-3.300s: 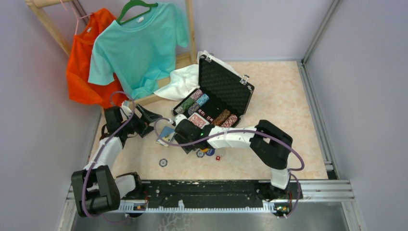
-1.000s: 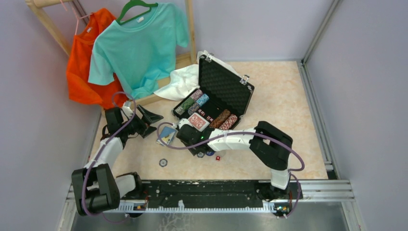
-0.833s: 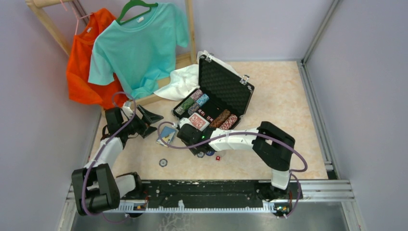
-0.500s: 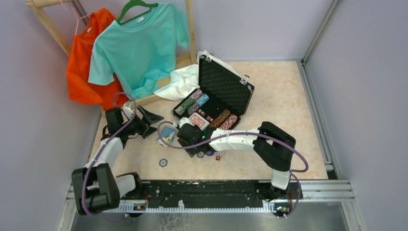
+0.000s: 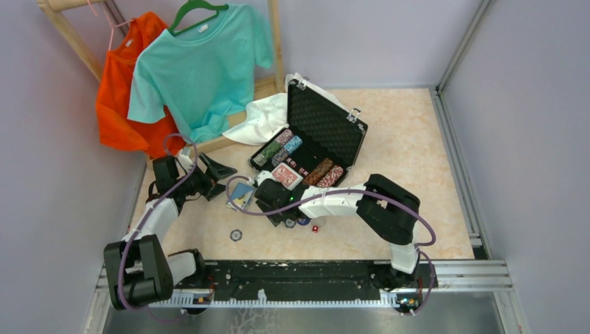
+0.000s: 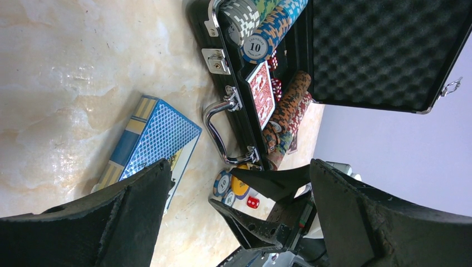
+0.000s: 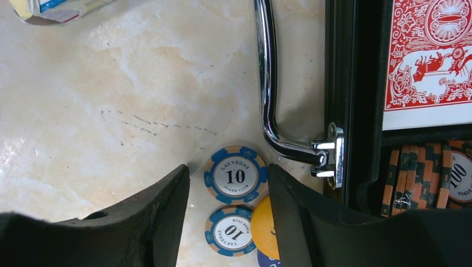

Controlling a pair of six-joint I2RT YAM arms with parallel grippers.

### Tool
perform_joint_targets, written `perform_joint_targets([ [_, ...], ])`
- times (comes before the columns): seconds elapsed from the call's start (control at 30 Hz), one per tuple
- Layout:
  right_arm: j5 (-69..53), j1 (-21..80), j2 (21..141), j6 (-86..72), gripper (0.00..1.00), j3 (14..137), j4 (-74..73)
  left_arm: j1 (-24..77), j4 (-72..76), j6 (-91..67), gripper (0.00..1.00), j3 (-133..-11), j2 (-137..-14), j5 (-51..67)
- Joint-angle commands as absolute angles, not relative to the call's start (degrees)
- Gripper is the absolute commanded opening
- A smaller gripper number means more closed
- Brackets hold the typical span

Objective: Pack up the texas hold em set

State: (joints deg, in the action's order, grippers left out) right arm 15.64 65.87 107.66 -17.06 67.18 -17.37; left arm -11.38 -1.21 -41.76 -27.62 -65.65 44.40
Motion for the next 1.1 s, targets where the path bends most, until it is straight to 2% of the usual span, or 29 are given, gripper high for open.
perform_joint_targets([
  [0.0, 14.9, 65.7, 108.5, -17.1, 0.52, 66.9, -16.0, -11.7, 0.2, -41.5, 0.99, -27.2, -66.0, 45.2],
  [0.37, 14.7, 66.9, 106.8, -17.2, 0.48, 66.4, -17.7, -11.7, 0.4, -41.7, 0.99, -27.1, -66.1, 45.4],
  [0.47, 15.1, 67.4, 106.7, -17.5, 0.42, 66.4, -17.9, -11.7, 0.4, -41.7, 0.99, -27.1, -66.1, 45.5],
  [0.7, 16.5, 67.4, 105.7, -17.7, 0.38, 67.1, -18.4, -11.7, 0.5, -41.7, 0.99, -27.2, -66.1, 45.7],
  [1.07, 18.1, 67.4, 104.1, -15.7, 0.37, 71.6, -20.5, -11.7, 0.6, -41.7, 0.99, -27.1, -66.1, 45.5],
])
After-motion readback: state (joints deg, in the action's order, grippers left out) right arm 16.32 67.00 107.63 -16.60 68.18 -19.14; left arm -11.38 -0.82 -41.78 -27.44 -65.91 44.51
